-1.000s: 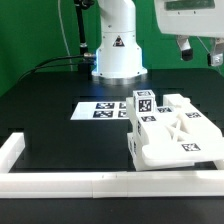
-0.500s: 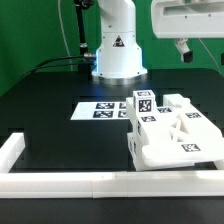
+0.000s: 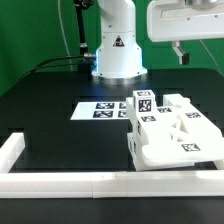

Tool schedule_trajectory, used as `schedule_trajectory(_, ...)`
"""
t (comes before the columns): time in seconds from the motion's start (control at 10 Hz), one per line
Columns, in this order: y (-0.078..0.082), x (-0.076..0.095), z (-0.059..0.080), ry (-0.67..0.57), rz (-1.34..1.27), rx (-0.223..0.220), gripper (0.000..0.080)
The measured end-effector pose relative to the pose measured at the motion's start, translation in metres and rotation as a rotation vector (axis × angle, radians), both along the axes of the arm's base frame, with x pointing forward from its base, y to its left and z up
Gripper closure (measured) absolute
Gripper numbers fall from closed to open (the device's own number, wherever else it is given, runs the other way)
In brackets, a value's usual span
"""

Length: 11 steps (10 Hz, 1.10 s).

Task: Assemble chair

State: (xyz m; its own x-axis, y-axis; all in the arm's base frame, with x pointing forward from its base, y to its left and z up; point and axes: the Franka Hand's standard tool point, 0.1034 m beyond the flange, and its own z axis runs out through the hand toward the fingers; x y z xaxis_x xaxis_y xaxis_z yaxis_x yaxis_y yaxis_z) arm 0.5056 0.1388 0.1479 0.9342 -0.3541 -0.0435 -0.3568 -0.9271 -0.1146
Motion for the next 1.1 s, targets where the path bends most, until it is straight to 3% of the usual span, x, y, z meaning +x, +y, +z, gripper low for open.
schedule_trajectory(0.3,-0.018,-0.035,-0.038,-0.04,0.263,-0.04,0.015)
schedule_trajectory(0.4,-0.018,-0.039,-0.045,-0.037,0.245,-0.048,0.015)
schedule_trajectory(0.8,-0.02,-0.038,-0.046,-0.038,0.242,-0.05,0.015)
schedule_trajectory(0.9,-0.026,-0.041,-0.058,-0.045,0.243,-0.058,0.015)
schedule_trajectory(1.1,-0.018,-0.052,-0.082,-0.015,0.257,-0.077,0.015)
